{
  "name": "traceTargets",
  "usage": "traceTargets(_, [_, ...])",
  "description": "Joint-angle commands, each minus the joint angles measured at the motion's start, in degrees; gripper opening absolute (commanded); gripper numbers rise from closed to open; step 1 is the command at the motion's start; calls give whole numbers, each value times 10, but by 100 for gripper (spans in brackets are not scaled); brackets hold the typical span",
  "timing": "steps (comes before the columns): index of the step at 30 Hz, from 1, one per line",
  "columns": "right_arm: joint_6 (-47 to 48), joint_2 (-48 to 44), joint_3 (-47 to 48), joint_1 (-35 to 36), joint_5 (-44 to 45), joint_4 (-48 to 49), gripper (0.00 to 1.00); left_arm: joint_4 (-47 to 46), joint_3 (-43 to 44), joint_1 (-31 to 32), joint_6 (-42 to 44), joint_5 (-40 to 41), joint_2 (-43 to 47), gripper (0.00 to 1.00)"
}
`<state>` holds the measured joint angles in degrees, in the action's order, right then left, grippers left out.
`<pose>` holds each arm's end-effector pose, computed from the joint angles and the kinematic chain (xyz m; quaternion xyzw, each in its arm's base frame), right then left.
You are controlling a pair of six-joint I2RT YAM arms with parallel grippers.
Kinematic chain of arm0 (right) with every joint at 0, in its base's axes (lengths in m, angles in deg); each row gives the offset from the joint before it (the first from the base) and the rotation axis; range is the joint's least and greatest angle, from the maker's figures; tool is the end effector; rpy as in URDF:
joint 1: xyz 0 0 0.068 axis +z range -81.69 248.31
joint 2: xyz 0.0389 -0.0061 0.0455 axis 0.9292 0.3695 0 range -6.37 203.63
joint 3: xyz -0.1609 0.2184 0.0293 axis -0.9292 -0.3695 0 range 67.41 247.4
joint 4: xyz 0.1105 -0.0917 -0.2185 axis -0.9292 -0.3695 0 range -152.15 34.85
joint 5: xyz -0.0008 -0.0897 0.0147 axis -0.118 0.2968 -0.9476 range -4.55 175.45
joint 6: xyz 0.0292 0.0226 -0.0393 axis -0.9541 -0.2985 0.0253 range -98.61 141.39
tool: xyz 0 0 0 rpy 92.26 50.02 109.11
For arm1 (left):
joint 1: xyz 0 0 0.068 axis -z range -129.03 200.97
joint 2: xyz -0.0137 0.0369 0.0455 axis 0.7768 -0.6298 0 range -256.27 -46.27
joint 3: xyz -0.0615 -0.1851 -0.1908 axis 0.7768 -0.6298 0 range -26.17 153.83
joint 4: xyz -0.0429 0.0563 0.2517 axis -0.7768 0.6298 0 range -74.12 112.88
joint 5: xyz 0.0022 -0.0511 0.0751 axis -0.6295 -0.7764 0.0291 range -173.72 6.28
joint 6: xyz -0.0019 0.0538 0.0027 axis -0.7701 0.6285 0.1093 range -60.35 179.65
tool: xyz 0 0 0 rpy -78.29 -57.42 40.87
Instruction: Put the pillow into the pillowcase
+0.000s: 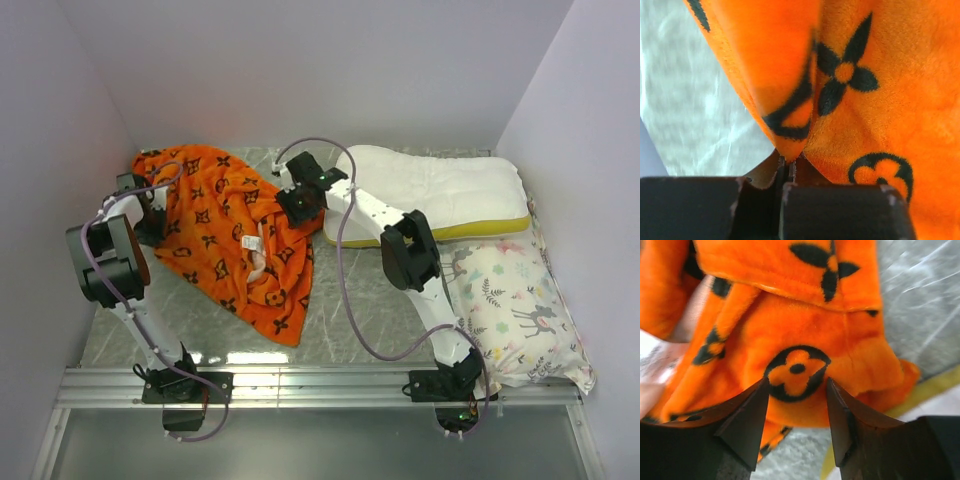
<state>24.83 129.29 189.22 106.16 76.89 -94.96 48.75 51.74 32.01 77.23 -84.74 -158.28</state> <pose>0.4120 0.3267 0.2096 -0.3558 0.8784 0.1597 0.2761 0.3770 0.1288 0.1698 -0.0099 0.9798 0.0544 0.1924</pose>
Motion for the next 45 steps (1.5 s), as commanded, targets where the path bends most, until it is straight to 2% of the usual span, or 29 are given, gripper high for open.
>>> traceTargets(1, [2, 22, 31, 10, 45, 8, 53, 27, -61, -25, 10, 38, 58, 0])
traceTargets(9, [-10, 81, 60, 11, 128, -14, 36, 66, -181, -94, 43, 76, 158, 0])
traceTargets(17, [-5, 136, 141, 10, 212, -5, 35, 89, -230, -156, 97, 96, 207, 0])
traceTargets(20, [2, 133, 142, 10, 236, 19, 36, 127, -207, -172, 111, 49, 211, 19])
traceTargets(21, [2, 118, 142, 9, 230, 21, 41, 152, -174, -177, 118, -36, 219, 38])
traceTargets(23, [6, 83, 114, 8, 188, 21, 59, 225, -140, -183, 149, -125, 258, 55])
traceTargets(24, [5, 25, 88, 9, 149, 31, 66, 242, -110, -182, 161, -193, 274, 73])
traceTargets(25, [8, -9, 58, 10, 118, 48, 76, 262, -96, -178, 171, -225, 292, 81])
traceTargets(26, [9, -42, 2, 11, 89, 55, 80, 270, -84, -172, 177, -249, 319, 83])
traceTargets(27, [-4, -103, -24, 11, 46, 63, 82, 266, -67, -146, 159, -265, 333, 85])
traceTargets(30, [-30, -191, -100, 12, -25, 83, 79, 222, -76, -92, 125, -268, 383, 85])
traceTargets(31, [-60, -204, -124, 12, -78, 86, 74, 204, -86, -49, 88, -259, 394, 85])
traceTargets(34, [-122, -225, -171, 14, -175, 103, 68, 132, -133, 22, 20, -268, 423, 85])
traceTargets(36, [-149, -220, -192, 20, -205, 112, 66, 91, -165, 59, -8, -274, 427, 84])
traceTargets(37, [-160, -217, -200, 23, -212, 119, 66, 76, -176, 100, -36, -270, 426, 83])
traceTargets(39, [-166, -212, -230, 32, -228, 127, 63, 38, -204, 142, -59, -249, 420, 83])
traceTargets(41, [-182, -210, -266, 35, -247, 150, 61, 15, -221, 213, -80, -216, 406, 82])
traceTargets(43, [-188, -206, -289, 43, -249, 166, 57, -12, -242, 274, -94, -159, 397, 83])
traceTargets(45, [-193, -189, -295, 46, -250, 173, 56, -33, -260, 309, -105, -83, 376, 84])
